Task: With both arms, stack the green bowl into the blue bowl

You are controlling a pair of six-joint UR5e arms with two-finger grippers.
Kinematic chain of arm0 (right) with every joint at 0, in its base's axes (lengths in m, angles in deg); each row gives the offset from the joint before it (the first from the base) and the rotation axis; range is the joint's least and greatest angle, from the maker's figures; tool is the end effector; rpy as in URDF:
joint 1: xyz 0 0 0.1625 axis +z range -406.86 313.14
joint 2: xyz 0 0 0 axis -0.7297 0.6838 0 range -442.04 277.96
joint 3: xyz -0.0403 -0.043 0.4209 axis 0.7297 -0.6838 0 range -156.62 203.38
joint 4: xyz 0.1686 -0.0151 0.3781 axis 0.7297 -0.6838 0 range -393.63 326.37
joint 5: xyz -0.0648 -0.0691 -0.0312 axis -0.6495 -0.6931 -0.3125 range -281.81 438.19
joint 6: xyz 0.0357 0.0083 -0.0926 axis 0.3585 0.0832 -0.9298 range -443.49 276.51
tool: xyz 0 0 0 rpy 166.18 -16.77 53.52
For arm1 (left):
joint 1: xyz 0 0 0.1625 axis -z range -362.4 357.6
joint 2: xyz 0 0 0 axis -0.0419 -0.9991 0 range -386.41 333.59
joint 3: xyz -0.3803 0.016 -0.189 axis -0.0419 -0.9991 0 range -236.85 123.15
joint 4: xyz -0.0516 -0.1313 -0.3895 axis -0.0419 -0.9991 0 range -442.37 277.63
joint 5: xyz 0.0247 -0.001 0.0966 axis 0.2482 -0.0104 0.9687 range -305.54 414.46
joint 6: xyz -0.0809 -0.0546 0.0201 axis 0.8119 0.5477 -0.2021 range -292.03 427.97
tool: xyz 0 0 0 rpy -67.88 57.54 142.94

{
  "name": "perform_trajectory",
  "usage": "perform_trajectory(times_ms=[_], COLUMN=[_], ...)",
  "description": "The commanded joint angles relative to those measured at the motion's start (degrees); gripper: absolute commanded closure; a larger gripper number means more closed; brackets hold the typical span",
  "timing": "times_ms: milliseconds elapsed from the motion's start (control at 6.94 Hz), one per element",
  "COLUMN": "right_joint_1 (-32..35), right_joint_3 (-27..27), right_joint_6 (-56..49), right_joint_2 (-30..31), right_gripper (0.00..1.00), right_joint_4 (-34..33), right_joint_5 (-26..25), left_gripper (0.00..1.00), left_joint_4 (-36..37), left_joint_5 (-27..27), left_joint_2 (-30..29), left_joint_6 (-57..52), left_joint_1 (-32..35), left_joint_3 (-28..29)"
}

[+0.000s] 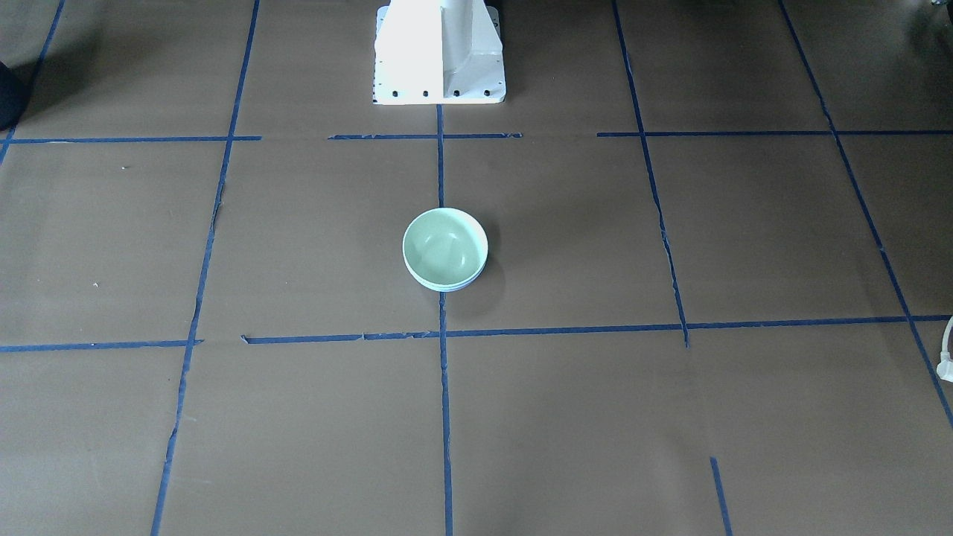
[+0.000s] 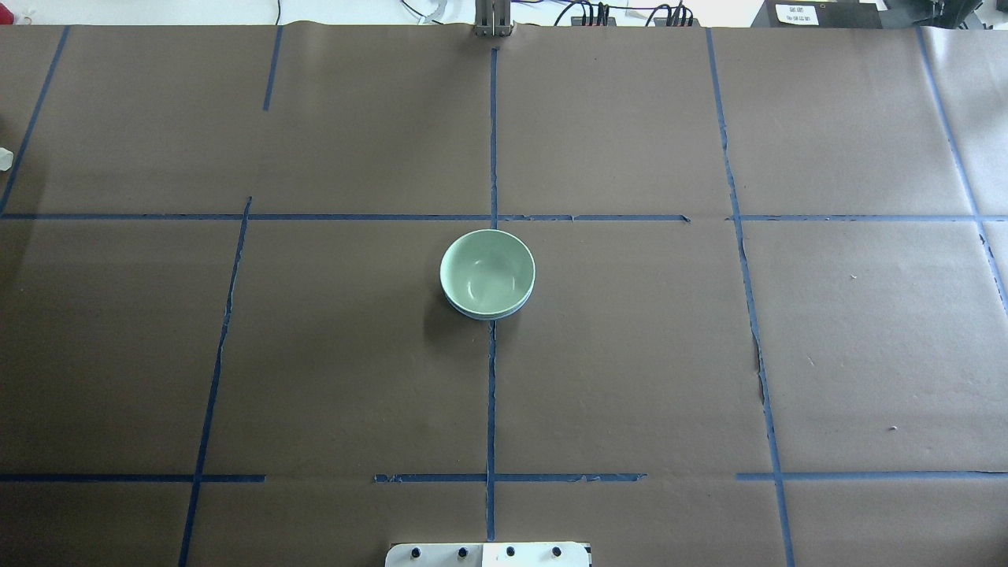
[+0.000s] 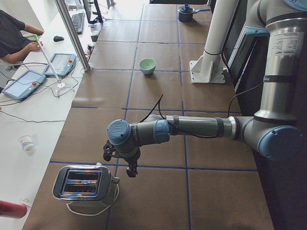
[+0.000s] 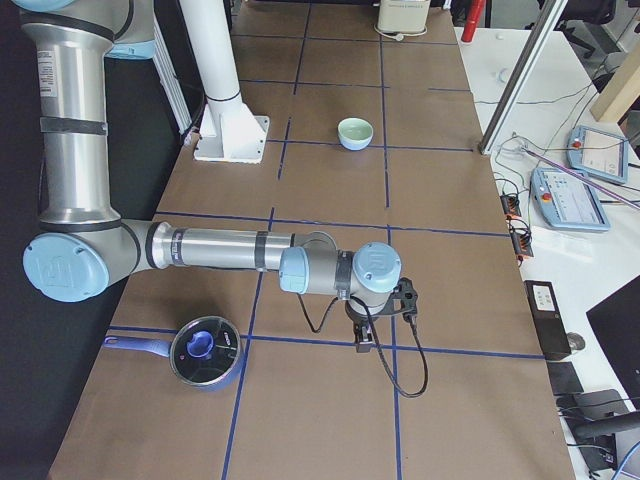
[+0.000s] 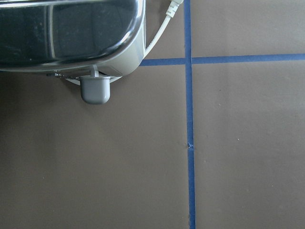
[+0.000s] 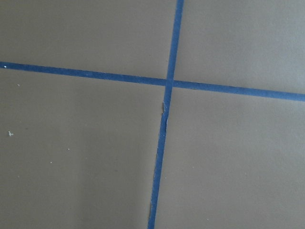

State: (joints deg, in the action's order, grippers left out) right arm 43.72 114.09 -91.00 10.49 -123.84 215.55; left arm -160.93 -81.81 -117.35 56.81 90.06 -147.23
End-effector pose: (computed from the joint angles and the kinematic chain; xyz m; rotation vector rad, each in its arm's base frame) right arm 0.0648 -0.4700 0.6705 0.0250 -0.8270 -0.0994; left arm -0.0820 -0.4821 0.6637 -0.0701 0.8195 0.0720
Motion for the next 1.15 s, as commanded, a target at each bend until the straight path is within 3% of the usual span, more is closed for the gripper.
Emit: perform_trajectory(times_ms=[0,1008], right_joint_1=[1.5,2.7], right_joint_3=[-0.3,-0.1], right_joint_6=[0.3,2.8], right_joint_2=[2.7,2.0], right_gripper=[0.00,0.00], right_joint_4=[2.9,5.0], right_joint_5=[-0.6,-0.6], left_gripper=[0.00,0.00], left_joint_4=[0.0,-4.7], left_joint_5=[-0.1,0.1], left_joint_2=[0.7,2.6], left_joint_6=[0.0,0.2], left_joint_1=[0.0,0.0], left_joint_3=[0.4,0.3])
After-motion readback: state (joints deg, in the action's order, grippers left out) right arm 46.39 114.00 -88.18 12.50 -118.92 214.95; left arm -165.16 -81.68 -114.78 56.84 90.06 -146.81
